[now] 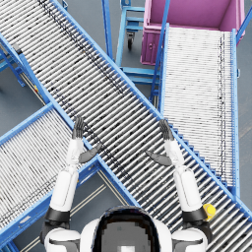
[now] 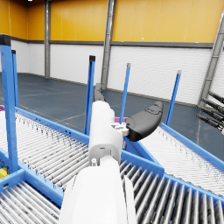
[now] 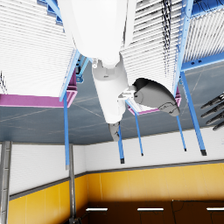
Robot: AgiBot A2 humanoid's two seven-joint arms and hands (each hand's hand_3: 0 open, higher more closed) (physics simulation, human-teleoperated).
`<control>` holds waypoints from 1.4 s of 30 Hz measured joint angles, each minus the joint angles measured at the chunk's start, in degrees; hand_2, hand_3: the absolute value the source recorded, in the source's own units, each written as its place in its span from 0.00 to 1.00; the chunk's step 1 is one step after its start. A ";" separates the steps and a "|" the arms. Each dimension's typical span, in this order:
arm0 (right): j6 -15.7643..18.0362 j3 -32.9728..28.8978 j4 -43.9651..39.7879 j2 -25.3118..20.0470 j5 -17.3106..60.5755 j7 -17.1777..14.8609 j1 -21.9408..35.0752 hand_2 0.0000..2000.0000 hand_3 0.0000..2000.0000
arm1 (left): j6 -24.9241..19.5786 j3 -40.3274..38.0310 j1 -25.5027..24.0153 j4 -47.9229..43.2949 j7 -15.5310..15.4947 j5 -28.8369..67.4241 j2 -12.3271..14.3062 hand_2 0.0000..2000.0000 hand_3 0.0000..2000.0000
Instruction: Pick up the oil and place it on the left assembly line, put the cola on the right, and keep Sprite still
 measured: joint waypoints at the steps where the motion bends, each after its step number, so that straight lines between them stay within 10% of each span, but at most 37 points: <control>1: 0.00 0.00 0.00 0.00 0.00 0.00 0.00 0.00 0.00 | 0.00 0.00 0.00 0.00 0.00 0.00 0.00 0.00 0.00; 42: 0.00 0.00 0.00 0.00 0.00 0.00 0.00 0.00 0.00 | 0.00 0.00 0.00 0.00 0.00 0.00 0.00 0.00 0.00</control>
